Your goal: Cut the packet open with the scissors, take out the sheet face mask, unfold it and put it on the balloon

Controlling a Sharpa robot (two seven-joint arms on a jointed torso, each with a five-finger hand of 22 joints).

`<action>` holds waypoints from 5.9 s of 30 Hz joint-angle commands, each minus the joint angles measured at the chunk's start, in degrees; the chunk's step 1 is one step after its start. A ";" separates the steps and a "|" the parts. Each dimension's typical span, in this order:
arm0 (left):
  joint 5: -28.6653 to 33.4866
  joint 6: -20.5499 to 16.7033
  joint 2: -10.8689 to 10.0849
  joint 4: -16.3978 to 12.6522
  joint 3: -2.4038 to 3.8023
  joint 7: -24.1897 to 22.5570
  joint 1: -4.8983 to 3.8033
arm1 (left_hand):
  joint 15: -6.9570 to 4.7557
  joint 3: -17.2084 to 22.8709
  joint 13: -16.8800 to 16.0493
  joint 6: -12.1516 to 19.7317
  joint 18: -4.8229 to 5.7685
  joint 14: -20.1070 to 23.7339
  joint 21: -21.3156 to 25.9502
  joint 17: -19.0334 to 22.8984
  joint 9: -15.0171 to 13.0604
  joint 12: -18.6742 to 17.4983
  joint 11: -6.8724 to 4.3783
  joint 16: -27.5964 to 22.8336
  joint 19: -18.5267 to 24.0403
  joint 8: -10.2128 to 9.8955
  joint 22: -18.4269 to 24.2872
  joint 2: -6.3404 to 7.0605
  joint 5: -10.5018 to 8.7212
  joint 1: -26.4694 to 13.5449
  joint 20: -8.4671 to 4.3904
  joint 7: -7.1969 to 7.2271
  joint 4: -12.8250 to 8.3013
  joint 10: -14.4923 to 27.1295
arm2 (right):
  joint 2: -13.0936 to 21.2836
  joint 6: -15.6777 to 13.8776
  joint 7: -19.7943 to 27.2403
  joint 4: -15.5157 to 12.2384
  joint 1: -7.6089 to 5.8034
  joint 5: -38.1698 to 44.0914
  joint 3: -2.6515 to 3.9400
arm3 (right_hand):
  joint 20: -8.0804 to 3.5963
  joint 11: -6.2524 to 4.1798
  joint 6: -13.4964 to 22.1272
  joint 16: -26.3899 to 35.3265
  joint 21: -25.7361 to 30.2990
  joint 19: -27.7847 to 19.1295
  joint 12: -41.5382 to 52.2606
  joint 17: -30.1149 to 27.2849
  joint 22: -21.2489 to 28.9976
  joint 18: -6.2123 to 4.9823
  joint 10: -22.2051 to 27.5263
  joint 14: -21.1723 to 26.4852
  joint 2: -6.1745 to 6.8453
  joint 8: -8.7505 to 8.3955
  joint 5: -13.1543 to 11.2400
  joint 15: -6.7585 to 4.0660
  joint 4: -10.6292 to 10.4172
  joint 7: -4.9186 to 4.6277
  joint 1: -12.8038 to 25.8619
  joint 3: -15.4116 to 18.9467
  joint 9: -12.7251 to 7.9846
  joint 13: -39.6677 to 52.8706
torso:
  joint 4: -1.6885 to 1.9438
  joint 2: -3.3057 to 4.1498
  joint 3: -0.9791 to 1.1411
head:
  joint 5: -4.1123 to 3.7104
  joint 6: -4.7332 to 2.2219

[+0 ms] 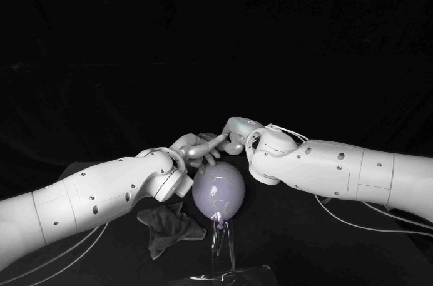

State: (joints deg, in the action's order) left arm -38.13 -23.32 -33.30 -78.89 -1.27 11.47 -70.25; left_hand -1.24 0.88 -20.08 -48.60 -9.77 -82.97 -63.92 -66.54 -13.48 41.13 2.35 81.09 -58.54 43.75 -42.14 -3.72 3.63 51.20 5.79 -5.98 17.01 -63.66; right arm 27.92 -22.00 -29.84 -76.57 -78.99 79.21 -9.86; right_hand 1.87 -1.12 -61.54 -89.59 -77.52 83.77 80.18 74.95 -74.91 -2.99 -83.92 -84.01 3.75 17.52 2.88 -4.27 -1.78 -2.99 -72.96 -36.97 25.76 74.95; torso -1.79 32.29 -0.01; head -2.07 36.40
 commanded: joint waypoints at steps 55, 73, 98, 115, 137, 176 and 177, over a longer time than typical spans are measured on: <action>1.50 -2.42 -1.28 1.14 0.08 1.84 -0.13 | 0.44 55.31 0.69 1.44 -0.12 1.09 -0.08 3.81 -2.31 -6.10 0.66 -2.65 3.89 -1.87 2.48 11.53 4.10 7.45 -0.69 -1.18 -10.40 -0.78 | 2.10 -4.29 0.10 -4.82 0.12 2.75 0.05 | -0.17 -0.16 -0.31 -0.21 -0.41 2.17 0.21 14.31 -11.97 0.64 -2.80 -5.84 -0.03 5.90 0.25 -0.34 0.32 -0.02 0.54 -0.81 3.44 8.60 | 0.09 0.00 -0.04 | -0.31 0.46; 2.41 -2.49 -1.20 1.14 0.07 0.57 -0.13 | 1.44 42.20 1.39 2.22 -0.75 2.80 4.24 7.31 -1.27 -8.38 1.67 -4.99 6.19 -6.49 7.34 13.13 4.22 7.11 0.41 -2.34 -1.41 0.13 | 1.81 -1.87 -0.13 -4.30 0.13 1.90 0.05 | -0.17 -0.16 -0.31 -0.18 -0.37 2.15 0.15 14.18 -11.96 0.63 -2.78 -5.81 -0.01 5.94 0.25 -0.34 0.36 -0.02 0.63 -0.90 3.44 8.57 | 0.05 -0.01 -0.07 | -0.35 0.44; 4.32 -3.13 -1.40 0.96 0.08 -1.87 -0.12 | -0.49 48.91 0.65 -1.51 -0.03 0.89 0.49 5.12 -4.09 -5.94 -0.55 -3.24 2.65 -2.70 2.43 9.18 3.64 15.53 -0.76 0.00 -5.72 -4.80 | 3.36 -7.30 10.96 -4.00 0.08 -4.21 0.03 | 1.29 3.07 9.16 1.47 10.84 -2.22 -12.31 8.78 -9.04 -1.16 3.18 -4.58 6.55 0.62 -0.07 2.17 -1.00 -3.92 6.32 4.07 0.84 1.04 | 0.06 -0.02 -0.04 | -0.26 0.22; 4.88 -2.75 -1.35 2.08 0.07 -1.26 -0.14 | -0.77 48.91 0.46 -1.78 0.16 0.31 -0.18 3.78 -4.38 -5.48 -0.88 -2.52 1.87 -2.17 1.34 9.21 3.10 15.21 -0.87 0.37 -5.28 -5.14 | 14.03 -20.70 29.02 -15.69 0.42 -7.51 -0.10 | 3.07 4.33 9.64 0.96 10.62 -2.27 -12.45 10.61 -9.23 -1.23 4.59 -4.93 4.29 -2.10 0.25 3.49 -0.23 -5.20 1.91 5.11 -1.09 0.75 | 0.00 -0.03 -0.03 | 0.86 -0.56; 5.13 -1.69 -1.24 1.47 0.06 -0.86 -0.17 | -0.87 48.98 0.43 -1.83 0.18 0.22 -0.30 3.66 -4.44 -5.40 -0.98 -2.44 1.74 -2.06 1.20 9.33 3.08 15.34 -0.92 0.46 -5.49 -5.22 | 10.69 -12.73 19.17 -14.41 3.50 8.56 -0.20 | 2.32 3.04 4.42 -0.41 3.13 0.74 -4.55 15.05 -11.16 -0.02 0.39 -5.99 -1.03 -0.16 0.37 2.39 3.80 -3.75 -3.43 -0.56 -0.54 5.56 | 0.15 0.03 -0.15 | 1.47 -0.32; 5.86 -0.23 -1.83 -1.36 0.07 -2.87 -0.18 | 0.36 46.80 1.97 1.69 -0.44 2.89 2.17 9.53 -4.41 -8.53 0.54 -5.26 5.33 -3.30 5.27 9.20 -0.90 20.42 -0.74 -1.22 -6.37 -1.83 | 8.04 -13.81 10.18 -9.67 4.03 9.22 -0.13 | 2.47 3.47 6.43 -0.28 3.36 0.54 -4.92 14.63 -11.04 -0.05 0.58 -5.89 -0.64 -1.72 -0.09 2.73 1.89 -4.24 0.20 0.15 -1.15 5.36 | 0.04 -0.01 -0.07 | 0.53 0.39; 6.12 -0.24 -1.81 -1.36 0.07 -3.30 -0.18 | 0.43 46.60 2.07 1.80 -0.49 3.10 2.37 9.94 -4.40 -8.71 0.63 -5.46 5.60 -3.38 5.57 9.16 -0.91 20.71 -0.69 -1.28 -6.38 -1.74 | 7.94 -13.46 10.27 -9.61 4.03 8.95 -0.13 | 2.50 3.52 6.61 -0.27 3.44 0.51 -4.99 14.60 -11.01 -0.06 0.62 -5.89 -0.44 -1.87 -0.10 2.76 1.78 -4.30 0.42 0.33 -1.21 5.32 | 0.06 0.00 -0.08 | 0.47 0.42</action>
State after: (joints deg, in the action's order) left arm -33.07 -24.68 -35.25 -79.97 -1.28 10.65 -70.31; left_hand -0.67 47.66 -18.05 -47.15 -9.25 -80.14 -61.67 -56.73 -17.91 32.54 3.09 75.82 -53.20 40.60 -36.72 5.39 2.95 71.56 5.15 -7.37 10.61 -65.69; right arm 36.02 -35.99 -18.94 -86.28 -74.96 88.72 -10.03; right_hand 4.24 2.06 -55.26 -89.63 -74.43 83.66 75.37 74.92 -74.94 -3.89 -83.42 -84.02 3.34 15.84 2.99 -1.64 0.14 -7.32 -73.09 -36.75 24.62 74.75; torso -1.76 32.30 -0.05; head -1.43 36.76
